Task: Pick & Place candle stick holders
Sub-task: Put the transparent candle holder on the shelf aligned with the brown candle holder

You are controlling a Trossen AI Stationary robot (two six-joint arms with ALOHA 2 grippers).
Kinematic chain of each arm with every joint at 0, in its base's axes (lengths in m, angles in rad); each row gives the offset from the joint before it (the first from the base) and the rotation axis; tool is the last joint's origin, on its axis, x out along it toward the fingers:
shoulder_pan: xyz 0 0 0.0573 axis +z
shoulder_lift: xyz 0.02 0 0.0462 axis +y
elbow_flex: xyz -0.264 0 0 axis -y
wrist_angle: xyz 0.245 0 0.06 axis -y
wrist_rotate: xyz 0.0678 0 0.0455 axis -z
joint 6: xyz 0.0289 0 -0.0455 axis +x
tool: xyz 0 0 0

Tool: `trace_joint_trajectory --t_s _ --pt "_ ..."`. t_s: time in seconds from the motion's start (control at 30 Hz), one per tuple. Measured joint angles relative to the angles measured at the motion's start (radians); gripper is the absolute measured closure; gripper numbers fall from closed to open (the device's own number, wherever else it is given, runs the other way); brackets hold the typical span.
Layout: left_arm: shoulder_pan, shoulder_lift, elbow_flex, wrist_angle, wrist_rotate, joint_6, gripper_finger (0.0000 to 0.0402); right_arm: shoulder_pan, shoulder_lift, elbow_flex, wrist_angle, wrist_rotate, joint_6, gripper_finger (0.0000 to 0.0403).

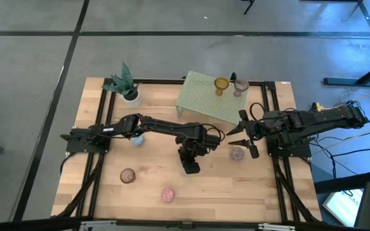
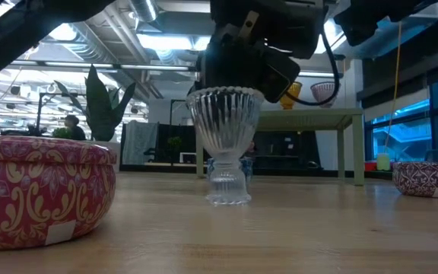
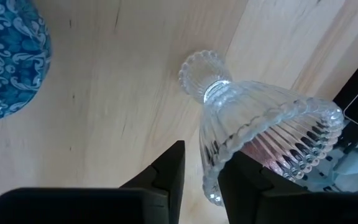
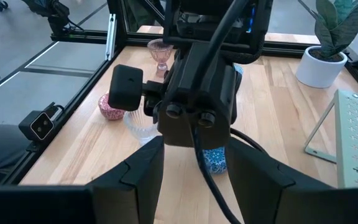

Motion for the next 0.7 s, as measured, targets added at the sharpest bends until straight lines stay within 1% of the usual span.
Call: trace_joint_trajectory --t_s 0.33,0.47,0.57,0.63,0.7 --pt "-0.014 0.0 0.001 0.01 -0.001 -0.012 0.0278 0.0 0.0 0.0 -0.001 0.0 -0.001 0.023" --pt "-0.023 -0.001 0.038 0.003 -0.013 0.0 0.0275 0.0 0.0 0.0 -0.001 0.0 -0.001 0.023" --pt "-0.036 -0.014 0.071 0.001 -0.082 0.001 0.0275 0.0 0.0 0.0 -0.002 0.0 -0.001 0.023" --pt "-0.05 -0.018 0.106 -0.029 -0.13 0.001 0.0275 0.0 0.0 0.0 -0.003 0.0 -0.001 0.023" --pt "-0.064 -0.041 0.1 -0.029 -0.166 0.002 0.0274 0.0 0.0 0.0 -0.002 0.0 -0.001 0.023"
